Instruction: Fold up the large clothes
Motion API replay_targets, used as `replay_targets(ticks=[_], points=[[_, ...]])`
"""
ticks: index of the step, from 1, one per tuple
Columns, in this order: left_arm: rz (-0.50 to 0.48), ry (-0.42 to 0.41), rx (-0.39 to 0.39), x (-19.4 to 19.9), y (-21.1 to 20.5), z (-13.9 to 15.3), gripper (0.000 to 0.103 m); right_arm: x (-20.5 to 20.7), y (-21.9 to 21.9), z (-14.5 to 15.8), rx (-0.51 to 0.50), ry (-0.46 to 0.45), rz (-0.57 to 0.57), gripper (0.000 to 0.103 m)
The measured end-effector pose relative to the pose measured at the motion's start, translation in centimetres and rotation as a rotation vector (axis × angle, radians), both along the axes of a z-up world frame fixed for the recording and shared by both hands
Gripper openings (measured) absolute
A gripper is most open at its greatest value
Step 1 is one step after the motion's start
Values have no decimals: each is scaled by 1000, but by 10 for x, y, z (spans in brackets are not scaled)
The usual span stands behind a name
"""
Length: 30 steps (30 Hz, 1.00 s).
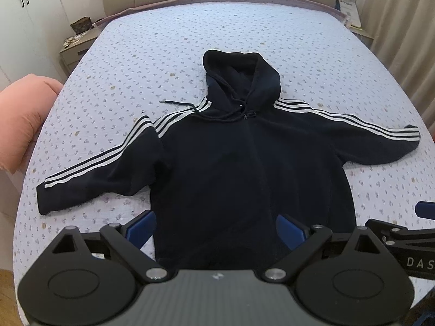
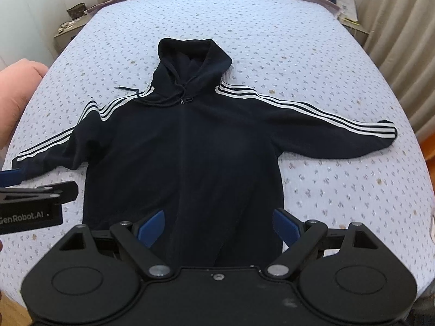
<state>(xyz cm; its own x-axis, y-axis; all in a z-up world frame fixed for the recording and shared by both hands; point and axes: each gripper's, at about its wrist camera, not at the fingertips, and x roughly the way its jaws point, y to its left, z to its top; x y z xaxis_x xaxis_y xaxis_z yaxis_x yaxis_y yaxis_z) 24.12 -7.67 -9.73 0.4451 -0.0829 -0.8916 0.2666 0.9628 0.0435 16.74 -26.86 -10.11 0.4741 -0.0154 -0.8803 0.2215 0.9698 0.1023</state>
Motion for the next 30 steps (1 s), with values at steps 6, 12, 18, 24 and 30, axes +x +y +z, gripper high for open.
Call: replay_targets(ticks=[6,12,18,24,30], points=[[58,1,-59,17,-48,-23,95,18,-58,-33,26,-2,-4,102],[101,-17,-129,29,-95,-58,94,28,-144,-73,68,-90,-56,102],[120,-74,-169,44,-132,-96,94,42,-259,-134,173,-179,-171,99],[97,-82,-140,62,-173,-146,94,50,-392,-211,189,-213,-438,88],[34,-39,-119,67,-212,-187,93,61,-491,-274,305,-255,-675,85]])
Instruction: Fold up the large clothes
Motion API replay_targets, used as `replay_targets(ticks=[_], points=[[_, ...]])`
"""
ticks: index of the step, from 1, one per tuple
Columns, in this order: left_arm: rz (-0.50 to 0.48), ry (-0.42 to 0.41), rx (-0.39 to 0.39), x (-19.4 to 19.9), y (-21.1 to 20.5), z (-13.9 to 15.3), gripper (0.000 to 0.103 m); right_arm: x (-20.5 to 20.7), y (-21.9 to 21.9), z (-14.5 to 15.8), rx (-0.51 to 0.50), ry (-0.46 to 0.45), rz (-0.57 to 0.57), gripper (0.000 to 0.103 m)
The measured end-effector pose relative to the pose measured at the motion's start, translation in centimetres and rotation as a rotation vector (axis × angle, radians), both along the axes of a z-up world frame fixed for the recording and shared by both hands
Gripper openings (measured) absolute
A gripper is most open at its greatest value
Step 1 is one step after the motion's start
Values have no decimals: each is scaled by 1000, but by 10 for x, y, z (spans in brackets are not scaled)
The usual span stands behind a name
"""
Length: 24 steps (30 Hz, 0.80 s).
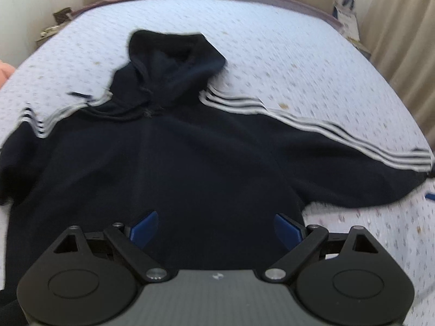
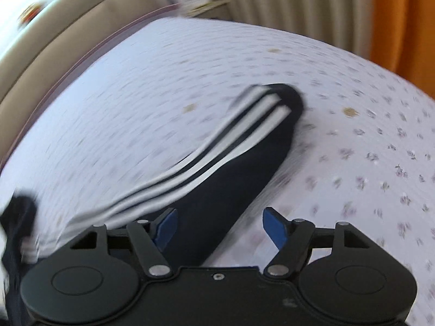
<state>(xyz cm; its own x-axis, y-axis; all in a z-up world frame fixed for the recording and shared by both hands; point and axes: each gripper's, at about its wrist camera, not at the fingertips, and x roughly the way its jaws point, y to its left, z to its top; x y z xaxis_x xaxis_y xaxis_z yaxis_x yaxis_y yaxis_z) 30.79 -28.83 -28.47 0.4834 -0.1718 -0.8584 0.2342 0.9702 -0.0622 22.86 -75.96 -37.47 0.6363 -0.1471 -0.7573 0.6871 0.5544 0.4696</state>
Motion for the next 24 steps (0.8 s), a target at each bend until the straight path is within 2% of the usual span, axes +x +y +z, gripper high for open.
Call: replay_targets(ticks=[4,5,6,7,8,11,14,16,18,19,20,24], points=[[-38,31,30,0,-16,-19,93,21,-33,-23,34,-4,-72,85],[-44,39,33,0,-17,-22,93,26,-38,-27,48,-13,-76,76],[-49,48,34,1,-20,-25,93,30,-40,-28,50,-18,-77,63],[-53,56,36,2,-23,-27,93,33,-40,-25,32,-13,-86,25],[-58,62,35,3,-25,-29,93,33,-40,-20,7,-16,-94,12],[-67,70,33,5,-32,-31,93,16,-30,13,-69,-71,-127,5],[-80,74,32,7,-40,-33,93,-3,-4,55,-217,-92,-139,5],[-91,81,28,7,-44,-34,93,5,12,70,-294,-77,-92,7],[-105,90,28,8,-48,-36,93,35,16,66,-326,42,17,38],[-110,92,32,8,-50,-37,93,40,12,61,-329,92,23,62],[-112,93,34,8,-51,-37,93,34,6,57,-328,114,-13,68],[-109,105,20,7,-50,-40,93,-23,-30,38,-220,160,-170,70]])
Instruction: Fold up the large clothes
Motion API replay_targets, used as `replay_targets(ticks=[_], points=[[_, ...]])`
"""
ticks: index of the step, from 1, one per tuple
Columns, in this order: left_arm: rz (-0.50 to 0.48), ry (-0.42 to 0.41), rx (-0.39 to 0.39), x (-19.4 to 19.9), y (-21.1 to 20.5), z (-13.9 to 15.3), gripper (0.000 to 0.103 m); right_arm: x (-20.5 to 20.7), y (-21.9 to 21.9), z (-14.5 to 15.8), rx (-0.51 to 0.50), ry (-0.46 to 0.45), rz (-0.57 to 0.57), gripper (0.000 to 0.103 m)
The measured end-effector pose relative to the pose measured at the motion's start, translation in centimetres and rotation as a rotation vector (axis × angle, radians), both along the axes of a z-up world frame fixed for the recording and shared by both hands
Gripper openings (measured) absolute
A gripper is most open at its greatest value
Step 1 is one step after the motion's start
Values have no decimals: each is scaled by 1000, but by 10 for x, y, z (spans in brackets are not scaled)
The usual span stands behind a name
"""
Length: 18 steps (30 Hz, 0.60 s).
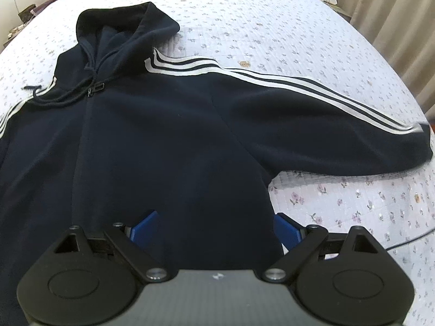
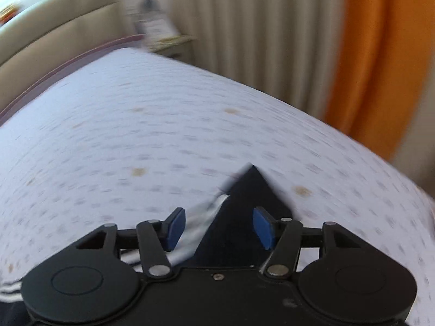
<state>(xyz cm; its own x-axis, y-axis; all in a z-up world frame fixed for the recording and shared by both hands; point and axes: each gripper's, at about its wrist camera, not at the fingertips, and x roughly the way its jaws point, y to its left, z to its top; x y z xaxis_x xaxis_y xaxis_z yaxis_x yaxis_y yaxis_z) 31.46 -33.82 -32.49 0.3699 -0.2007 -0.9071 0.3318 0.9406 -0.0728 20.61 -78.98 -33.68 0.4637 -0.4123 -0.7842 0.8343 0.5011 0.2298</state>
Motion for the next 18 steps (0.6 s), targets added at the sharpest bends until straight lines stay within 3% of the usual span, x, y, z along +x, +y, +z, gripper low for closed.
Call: replay_targets(ticks=[4,9,11,12,13,14,16,18], points=[[9,13,8,0,1,-7,93,-26,-24,-25,151,-57,-22,76],[11,21,0,-2,1,-9,93,-28,-40,-54,222,-123,-80,80],[-6,10,4,-4,-2,-7,93,-19,-52,-74,295,-175,-83,83],[-16,0,5,-5,-4,-6,92,-19,-54,-76,282,-214,-91,83],[-26,-12,-1,-4,-7,-5,91,-18,-56,-74,266,-252,-78,68],[-35,-26,-8,-3,-10,-5,88,-15,-56,-72,277,-274,-47,17],[-64,-60,-53,5,-23,-3,82,-13,-48,-61,268,-297,-16,15],[-103,-96,-113,19,-44,-2,73,-15,-31,-37,177,-290,32,15]])
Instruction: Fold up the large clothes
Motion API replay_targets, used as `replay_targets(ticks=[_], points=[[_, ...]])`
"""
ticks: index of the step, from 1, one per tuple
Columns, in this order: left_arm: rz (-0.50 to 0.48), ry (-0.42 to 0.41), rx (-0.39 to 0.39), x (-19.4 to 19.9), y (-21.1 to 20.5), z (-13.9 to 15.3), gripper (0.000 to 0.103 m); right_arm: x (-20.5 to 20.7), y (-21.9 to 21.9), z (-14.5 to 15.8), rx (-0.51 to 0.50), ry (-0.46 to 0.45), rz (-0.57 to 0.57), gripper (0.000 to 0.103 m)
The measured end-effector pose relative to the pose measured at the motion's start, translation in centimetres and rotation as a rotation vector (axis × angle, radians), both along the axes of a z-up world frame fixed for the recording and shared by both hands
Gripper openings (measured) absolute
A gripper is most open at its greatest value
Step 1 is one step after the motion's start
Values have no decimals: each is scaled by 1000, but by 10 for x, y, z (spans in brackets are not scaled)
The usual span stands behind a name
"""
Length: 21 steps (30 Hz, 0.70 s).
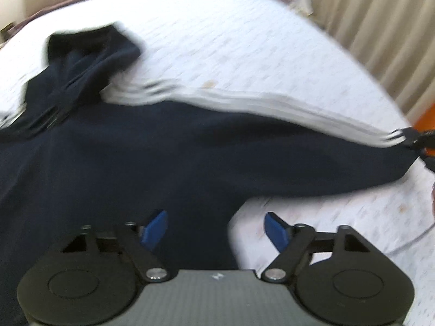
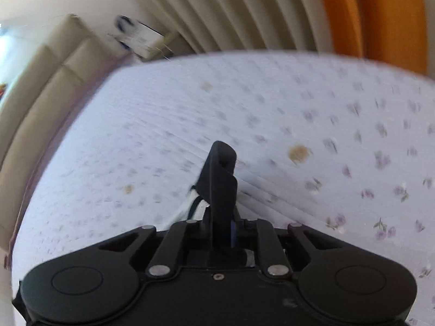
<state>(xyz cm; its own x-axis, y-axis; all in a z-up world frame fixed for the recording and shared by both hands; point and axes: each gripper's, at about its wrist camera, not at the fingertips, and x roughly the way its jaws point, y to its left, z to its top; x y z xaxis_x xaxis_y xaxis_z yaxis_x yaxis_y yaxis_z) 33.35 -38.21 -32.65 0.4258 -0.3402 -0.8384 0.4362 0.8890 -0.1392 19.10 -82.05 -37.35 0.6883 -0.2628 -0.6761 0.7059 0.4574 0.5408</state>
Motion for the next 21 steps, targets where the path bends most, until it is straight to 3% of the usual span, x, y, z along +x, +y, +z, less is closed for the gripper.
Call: replay_targets(ticks=[2,5,7,8,10,12,16,21], points=[[-20,-42,-56,16,-23,1,73,-4,21,22,-85,-2,36,15],[-54,-82,-109,38,-65,-9,72,-11,45,35,-135,16,72,15],[-95,-62,-99,47,-93,-28,63,-13,50,32,-140,32,85,15],[-122,-28,-93,50,-103,-39,49,-14,52,30,-139,43,85,15],[-139,14,-41,51,-120,-61,48,-14,54,25,-127,54,85,15],[-164,-66,-11,39,-125,-63,49,-14,54,22,-122,56,79,15],[-171,-61,-8,35,-113,-54,49,-10,73,43,-158,20,98,15],[-101,-131,-16,27,-41,-17,50,12,139,98,-223,-86,218,15]])
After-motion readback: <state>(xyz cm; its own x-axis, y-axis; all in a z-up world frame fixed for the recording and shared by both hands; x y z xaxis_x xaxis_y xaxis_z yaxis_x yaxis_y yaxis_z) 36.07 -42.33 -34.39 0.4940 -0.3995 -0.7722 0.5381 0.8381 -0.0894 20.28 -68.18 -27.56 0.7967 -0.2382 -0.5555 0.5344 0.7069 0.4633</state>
